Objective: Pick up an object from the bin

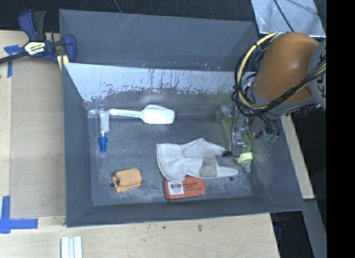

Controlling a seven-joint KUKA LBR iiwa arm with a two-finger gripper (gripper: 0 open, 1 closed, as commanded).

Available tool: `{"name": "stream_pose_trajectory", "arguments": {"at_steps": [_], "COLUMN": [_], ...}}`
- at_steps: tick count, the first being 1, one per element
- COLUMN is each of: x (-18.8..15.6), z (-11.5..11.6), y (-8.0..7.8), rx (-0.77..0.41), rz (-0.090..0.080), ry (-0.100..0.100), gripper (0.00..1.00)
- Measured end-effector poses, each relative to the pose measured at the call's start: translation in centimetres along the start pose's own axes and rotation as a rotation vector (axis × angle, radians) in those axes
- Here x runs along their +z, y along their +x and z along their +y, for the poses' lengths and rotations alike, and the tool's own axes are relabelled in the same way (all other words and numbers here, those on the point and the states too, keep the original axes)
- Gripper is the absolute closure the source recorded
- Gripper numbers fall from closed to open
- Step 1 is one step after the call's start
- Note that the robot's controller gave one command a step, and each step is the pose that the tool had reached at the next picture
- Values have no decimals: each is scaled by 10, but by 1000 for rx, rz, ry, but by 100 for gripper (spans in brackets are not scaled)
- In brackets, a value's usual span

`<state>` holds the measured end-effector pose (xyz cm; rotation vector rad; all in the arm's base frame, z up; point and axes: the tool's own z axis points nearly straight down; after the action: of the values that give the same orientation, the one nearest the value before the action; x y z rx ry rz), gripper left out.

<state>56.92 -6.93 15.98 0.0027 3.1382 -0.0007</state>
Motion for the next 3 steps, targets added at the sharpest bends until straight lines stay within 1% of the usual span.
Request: {"name": "stream_pose_trajectory", "arguments": {"at_steps": [1, 2, 3], "x": [18, 85, 82], "z": [5, 27, 46], "y": [-1, -2, 16], "rx": [-73, -192, -122], "rz": [-7, -2, 0], "ry": [2, 1, 0], "gripper": [0, 0, 100]}}
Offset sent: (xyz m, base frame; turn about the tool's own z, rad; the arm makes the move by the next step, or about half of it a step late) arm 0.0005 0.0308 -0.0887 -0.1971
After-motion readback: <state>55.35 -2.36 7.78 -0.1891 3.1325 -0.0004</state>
